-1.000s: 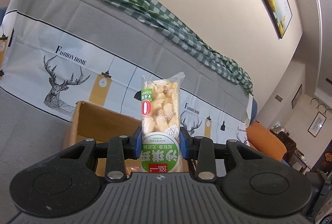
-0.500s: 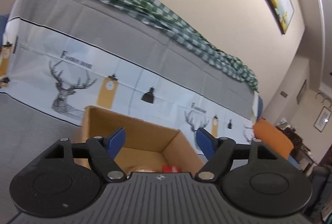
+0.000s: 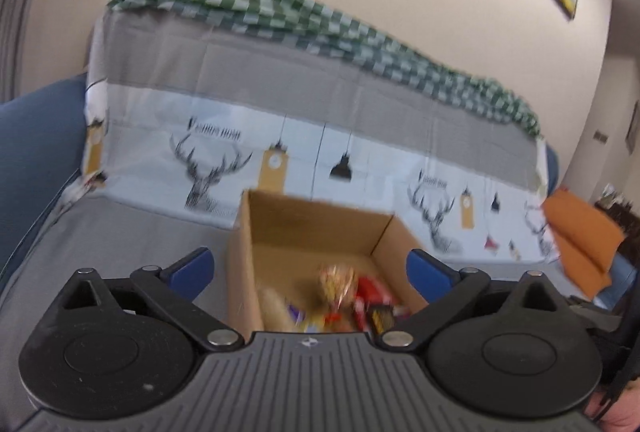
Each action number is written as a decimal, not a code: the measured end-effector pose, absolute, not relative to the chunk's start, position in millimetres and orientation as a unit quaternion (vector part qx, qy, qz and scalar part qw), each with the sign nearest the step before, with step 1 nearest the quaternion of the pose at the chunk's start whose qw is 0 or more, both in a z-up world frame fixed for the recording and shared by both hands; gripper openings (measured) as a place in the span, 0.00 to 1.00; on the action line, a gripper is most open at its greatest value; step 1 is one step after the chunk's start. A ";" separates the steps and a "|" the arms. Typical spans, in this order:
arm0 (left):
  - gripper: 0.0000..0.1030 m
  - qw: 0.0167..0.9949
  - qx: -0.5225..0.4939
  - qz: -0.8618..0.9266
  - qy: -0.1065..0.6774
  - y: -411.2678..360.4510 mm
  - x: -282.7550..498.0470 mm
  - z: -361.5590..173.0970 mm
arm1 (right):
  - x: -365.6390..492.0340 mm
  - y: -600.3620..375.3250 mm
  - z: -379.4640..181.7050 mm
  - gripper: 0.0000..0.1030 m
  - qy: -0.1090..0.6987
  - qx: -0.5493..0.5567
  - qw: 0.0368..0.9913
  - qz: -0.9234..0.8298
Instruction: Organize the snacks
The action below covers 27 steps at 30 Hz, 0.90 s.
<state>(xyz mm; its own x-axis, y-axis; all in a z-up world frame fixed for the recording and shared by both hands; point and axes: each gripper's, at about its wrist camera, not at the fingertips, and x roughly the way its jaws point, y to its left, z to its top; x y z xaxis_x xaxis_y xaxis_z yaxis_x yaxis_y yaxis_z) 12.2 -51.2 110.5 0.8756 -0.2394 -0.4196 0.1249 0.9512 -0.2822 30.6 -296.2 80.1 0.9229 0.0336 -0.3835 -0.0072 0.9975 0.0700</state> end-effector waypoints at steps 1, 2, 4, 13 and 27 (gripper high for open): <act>0.99 0.955 -0.129 -0.093 0.251 -54.5 7.7 105.5 | 22.9 -299.3 78.3 0.99 0.198 0.038 0.979 0.008; 0.99 0.948 -0.137 -0.089 0.274 -57.4 4.7 98.7 | 13.5 -302.6 74.3 0.99 0.201 0.041 0.979 0.005; 0.99 0.937 -0.138 -0.079 0.311 -64.6 -3.7 81.0 | -4.7 -306.9 62.4 0.99 0.199 0.038 0.979 -0.001; 0.99 0.942 -0.062 -0.067 0.322 -75.7 0.7 60.1 | -15.4 -297.8 42.5 0.99 0.205 0.020 0.979 0.001; 0.99 0.930 -0.076 -0.077 0.352 -74.3 17.5 51.7 | -7.0 -277.9 36.5 0.99 0.207 -0.019 0.978 0.024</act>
<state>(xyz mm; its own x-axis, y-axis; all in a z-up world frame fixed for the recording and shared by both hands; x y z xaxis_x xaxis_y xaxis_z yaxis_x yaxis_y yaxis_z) 17.5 -74.3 51.7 0.7401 -0.1968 -0.6431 0.0899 0.9766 -0.1954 -7.0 -277.9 36.5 0.9136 0.0387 -0.4048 -0.0547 0.9981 -0.0280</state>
